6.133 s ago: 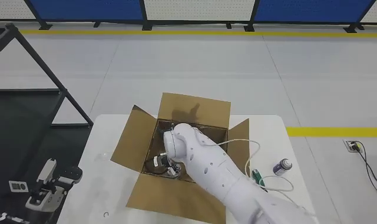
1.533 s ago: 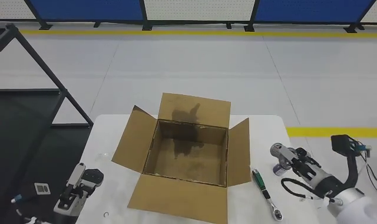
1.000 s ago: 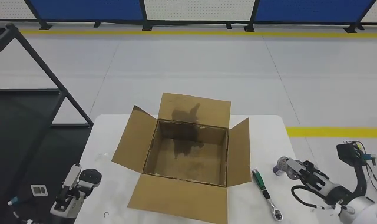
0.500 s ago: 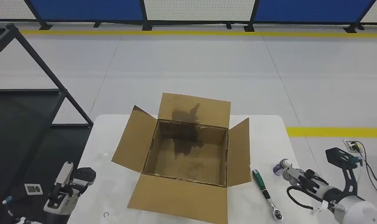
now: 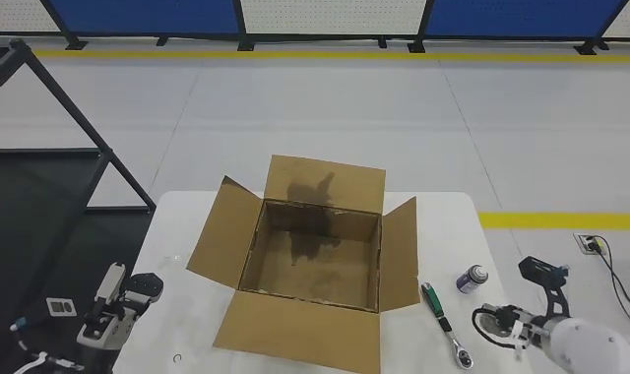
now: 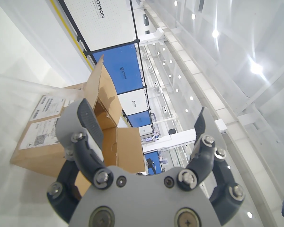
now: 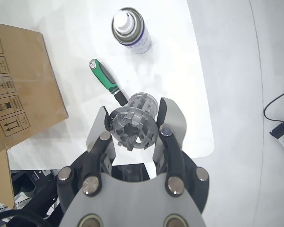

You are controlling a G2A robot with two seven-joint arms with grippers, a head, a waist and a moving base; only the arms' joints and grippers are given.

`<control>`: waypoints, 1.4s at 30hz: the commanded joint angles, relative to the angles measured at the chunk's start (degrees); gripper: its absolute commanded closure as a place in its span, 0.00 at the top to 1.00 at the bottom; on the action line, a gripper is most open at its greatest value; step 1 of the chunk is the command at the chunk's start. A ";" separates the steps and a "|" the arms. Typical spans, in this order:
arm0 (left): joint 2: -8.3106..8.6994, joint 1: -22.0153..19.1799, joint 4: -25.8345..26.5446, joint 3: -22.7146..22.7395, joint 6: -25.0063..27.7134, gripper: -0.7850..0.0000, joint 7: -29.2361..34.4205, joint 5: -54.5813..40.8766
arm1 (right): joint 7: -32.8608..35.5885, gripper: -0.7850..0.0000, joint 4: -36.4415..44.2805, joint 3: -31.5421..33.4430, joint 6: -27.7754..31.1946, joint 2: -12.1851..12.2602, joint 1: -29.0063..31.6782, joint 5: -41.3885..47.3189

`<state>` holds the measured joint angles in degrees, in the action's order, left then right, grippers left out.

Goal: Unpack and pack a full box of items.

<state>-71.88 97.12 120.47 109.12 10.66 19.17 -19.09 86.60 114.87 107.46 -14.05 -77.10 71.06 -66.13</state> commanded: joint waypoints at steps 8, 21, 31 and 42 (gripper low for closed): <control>0.02 -0.12 0.02 -0.19 -0.33 1.00 0.02 0.27 | 0.64 0.00 -2.50 -0.28 -0.51 0.31 -1.01 -0.68; -0.02 0.07 0.14 -0.20 -0.70 1.00 -1.28 1.17 | -2.14 0.00 -7.16 -5.09 -2.43 0.63 -1.51 -4.26; -0.02 0.07 0.14 -0.20 -0.70 1.00 -1.28 1.17 | -4.13 0.00 -12.07 -6.67 -4.20 0.96 -3.54 -4.36; -0.02 0.07 0.14 -0.20 -0.70 1.00 -1.28 1.17 | -6.58 0.00 -15.21 -7.72 -6.11 1.23 -3.83 -3.40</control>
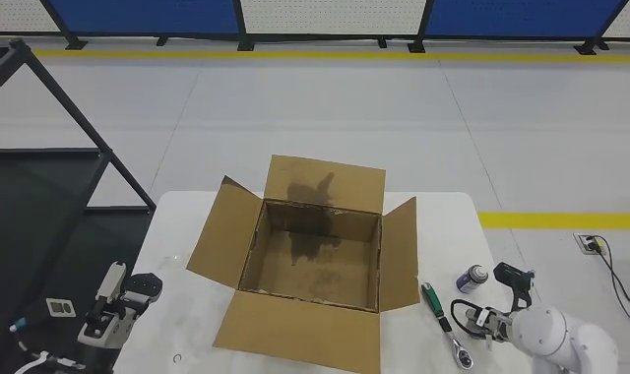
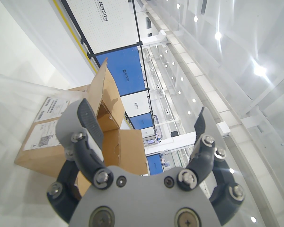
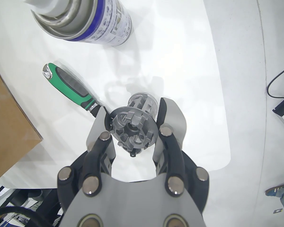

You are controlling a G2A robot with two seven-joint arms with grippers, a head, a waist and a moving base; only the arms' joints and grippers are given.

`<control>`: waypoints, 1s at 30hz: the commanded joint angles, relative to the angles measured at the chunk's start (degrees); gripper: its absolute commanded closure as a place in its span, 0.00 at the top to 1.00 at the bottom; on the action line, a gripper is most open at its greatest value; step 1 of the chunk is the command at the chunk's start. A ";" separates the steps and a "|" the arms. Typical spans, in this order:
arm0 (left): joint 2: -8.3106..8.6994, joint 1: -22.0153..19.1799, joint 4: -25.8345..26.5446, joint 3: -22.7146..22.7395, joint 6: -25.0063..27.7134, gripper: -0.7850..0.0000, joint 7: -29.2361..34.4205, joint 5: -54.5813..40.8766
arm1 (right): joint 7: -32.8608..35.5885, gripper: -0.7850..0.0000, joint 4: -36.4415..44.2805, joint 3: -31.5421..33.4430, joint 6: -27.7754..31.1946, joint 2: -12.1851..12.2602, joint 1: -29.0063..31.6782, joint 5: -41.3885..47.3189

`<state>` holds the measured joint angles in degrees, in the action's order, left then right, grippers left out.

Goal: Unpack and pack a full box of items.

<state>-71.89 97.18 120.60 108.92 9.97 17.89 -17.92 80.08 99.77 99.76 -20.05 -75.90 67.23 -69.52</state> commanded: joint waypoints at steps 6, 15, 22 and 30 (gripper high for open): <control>0.00 0.00 0.00 0.00 0.00 1.00 0.00 0.00 | -0.34 0.95 -0.28 -0.14 -0.88 0.25 0.15 0.08; 0.00 0.00 0.00 0.00 0.00 1.00 0.00 0.00 | -0.52 1.00 0.44 0.13 -1.19 0.62 0.77 0.99; 0.00 0.00 0.00 0.00 0.00 1.00 0.00 0.00 | -1.05 1.00 8.82 3.90 -1.68 1.04 4.19 3.44; 0.00 0.00 0.00 0.00 0.00 1.00 0.00 0.00 | -2.70 1.00 23.67 11.19 3.84 1.51 11.05 11.95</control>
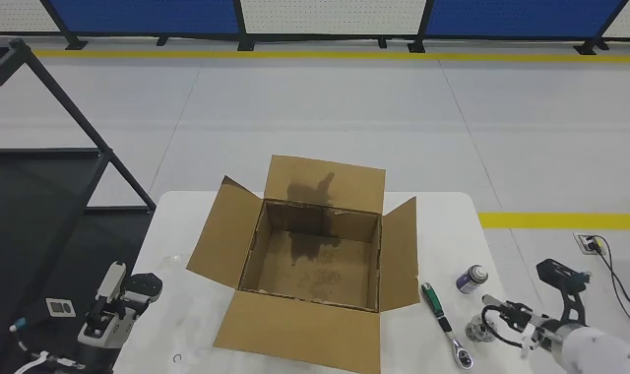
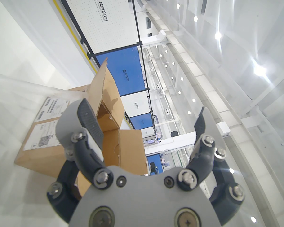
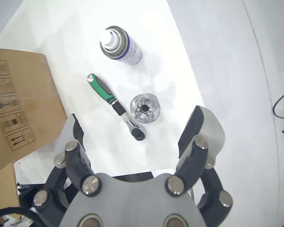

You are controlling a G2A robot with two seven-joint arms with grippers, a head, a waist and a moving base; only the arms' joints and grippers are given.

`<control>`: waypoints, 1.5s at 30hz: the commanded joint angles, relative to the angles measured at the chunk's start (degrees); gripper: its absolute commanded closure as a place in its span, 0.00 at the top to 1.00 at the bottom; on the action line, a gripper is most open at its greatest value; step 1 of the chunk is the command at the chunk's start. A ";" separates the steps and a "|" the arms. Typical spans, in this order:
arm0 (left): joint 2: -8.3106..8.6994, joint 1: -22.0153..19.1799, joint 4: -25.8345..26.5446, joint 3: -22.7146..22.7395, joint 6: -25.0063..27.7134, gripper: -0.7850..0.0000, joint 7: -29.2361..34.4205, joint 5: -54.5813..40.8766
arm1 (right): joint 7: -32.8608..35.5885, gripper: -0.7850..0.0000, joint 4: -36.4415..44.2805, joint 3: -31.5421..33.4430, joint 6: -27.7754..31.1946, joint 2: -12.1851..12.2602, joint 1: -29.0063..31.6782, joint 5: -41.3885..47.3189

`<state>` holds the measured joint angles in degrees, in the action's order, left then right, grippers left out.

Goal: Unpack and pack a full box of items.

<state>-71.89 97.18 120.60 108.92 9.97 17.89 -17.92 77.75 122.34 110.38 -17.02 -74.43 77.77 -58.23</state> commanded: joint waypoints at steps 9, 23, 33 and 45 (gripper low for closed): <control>0.00 0.00 0.00 0.00 0.00 1.00 0.00 0.00 | -0.37 1.00 1.09 0.58 0.81 0.04 0.51 0.65; 0.04 -0.13 -0.54 -0.40 0.31 1.00 0.68 0.16 | -3.05 1.00 -0.99 -3.19 7.79 0.71 2.78 -4.50; 0.07 -0.67 -1.00 -0.77 0.42 1.00 0.74 0.25 | -4.83 1.00 -9.12 2.99 28.80 2.43 2.41 10.29; 0.06 -0.82 -0.99 -0.91 0.34 1.00 0.06 0.86 | -4.01 1.00 -14.94 -1.83 28.83 4.15 0.40 1.72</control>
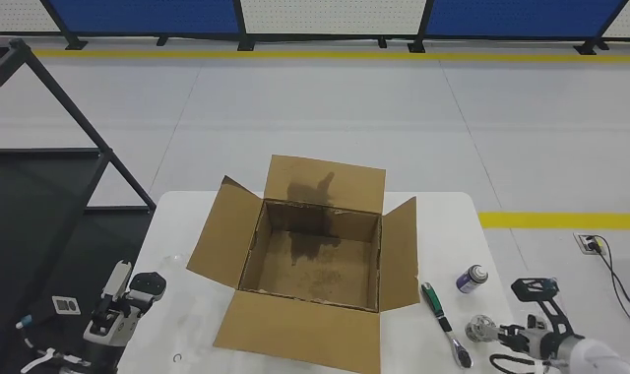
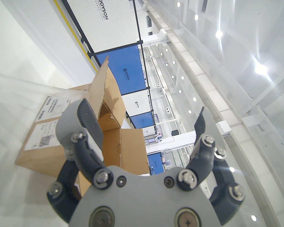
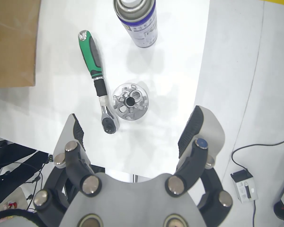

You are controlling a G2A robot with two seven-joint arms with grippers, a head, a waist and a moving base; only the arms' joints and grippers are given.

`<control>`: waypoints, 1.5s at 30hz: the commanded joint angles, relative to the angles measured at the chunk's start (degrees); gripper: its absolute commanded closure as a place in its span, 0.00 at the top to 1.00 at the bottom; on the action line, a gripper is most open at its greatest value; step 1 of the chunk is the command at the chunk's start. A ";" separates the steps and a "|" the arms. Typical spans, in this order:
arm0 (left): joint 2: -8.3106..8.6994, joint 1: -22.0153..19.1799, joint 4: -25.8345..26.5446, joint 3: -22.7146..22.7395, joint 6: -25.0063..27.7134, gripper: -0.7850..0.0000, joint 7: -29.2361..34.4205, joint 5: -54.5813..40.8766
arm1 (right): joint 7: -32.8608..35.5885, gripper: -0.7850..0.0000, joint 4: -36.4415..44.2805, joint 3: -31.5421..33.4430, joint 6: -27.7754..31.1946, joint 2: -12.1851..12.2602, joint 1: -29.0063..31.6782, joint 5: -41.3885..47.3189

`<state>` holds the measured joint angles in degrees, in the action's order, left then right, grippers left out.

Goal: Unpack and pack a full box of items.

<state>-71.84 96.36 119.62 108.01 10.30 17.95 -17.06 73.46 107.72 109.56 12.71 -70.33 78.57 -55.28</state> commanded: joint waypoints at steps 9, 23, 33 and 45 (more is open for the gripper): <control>0.00 0.00 0.00 0.00 0.00 1.00 0.00 0.00 | -0.08 1.00 -2.85 -7.50 -5.58 0.46 -2.89 -7.68; 0.00 0.00 0.00 0.00 0.00 1.00 0.00 0.00 | 0.00 0.84 -8.50 -11.72 -8.29 1.05 -6.77 -8.93; 0.00 0.00 0.00 0.00 0.00 1.00 0.00 0.00 | 0.04 0.06 -8.82 -12.20 -9.21 1.58 -7.19 -8.29; 0.00 0.00 0.00 0.00 0.00 1.00 0.00 0.00 | 0.79 0.00 14.96 -5.61 -13.88 2.36 -1.00 -6.99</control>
<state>-71.83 96.36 119.62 108.01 10.31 17.95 -17.06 73.83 119.62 103.57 -0.64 -67.99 77.10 -62.39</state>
